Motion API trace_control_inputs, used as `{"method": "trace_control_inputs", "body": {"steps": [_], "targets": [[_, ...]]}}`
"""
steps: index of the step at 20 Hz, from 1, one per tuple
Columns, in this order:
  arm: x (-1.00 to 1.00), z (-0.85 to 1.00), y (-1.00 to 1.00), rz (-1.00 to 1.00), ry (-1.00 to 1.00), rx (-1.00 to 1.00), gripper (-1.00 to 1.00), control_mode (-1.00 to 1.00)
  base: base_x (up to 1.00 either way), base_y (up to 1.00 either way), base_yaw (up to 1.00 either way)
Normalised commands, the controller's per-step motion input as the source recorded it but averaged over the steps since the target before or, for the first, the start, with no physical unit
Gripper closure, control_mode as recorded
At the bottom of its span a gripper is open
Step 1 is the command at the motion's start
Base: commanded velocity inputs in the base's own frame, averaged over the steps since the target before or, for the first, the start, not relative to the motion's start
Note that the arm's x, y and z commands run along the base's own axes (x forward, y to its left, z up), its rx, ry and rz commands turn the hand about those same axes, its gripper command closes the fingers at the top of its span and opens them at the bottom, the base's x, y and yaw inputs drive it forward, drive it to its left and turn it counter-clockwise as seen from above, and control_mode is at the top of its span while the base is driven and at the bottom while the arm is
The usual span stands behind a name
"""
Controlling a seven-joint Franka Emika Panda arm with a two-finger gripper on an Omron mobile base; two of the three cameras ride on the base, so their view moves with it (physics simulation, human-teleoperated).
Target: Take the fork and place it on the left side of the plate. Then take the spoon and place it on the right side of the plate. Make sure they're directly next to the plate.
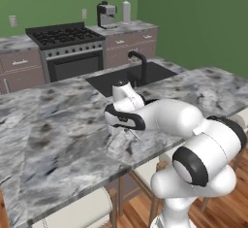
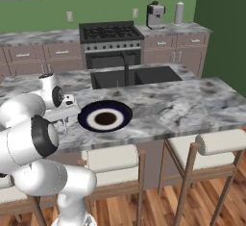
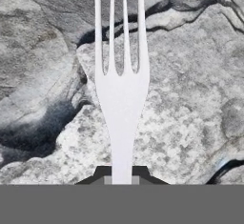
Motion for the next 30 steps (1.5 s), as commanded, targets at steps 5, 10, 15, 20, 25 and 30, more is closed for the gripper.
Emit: {"method": "trace_control_inputs", "body": {"steps": [5, 10, 15, 20, 25, 30], "targets": [[0.0, -0.45, 0.02, -0.05, -0.03, 0.0, 1.0, -1.0, 0.0, 0.0, 0.0], [-0.05, -0.26, 0.13, -0.01, -0.01, 0.0, -1.0, -1.0, 0.0, 0.0, 0.0], [-0.24, 0.11, 0.09, 0.0, -0.01, 0.0, -1.0, -1.0, 0.0, 0.0, 0.0], [-0.23, 0.31, 0.08, 0.0, -0.01, 0.0, -1.0, -1.0, 0.0, 0.0, 0.0], [-0.23, 0.57, 0.01, 0.0, -0.06, 0.0, -1.0, -1.0, 0.0, 0.0, 0.0], [-0.31, 0.6, 0.0, 0.0, -0.05, 0.0, -1.0, -1.0, 0.0, 0.0, 0.0]]}}
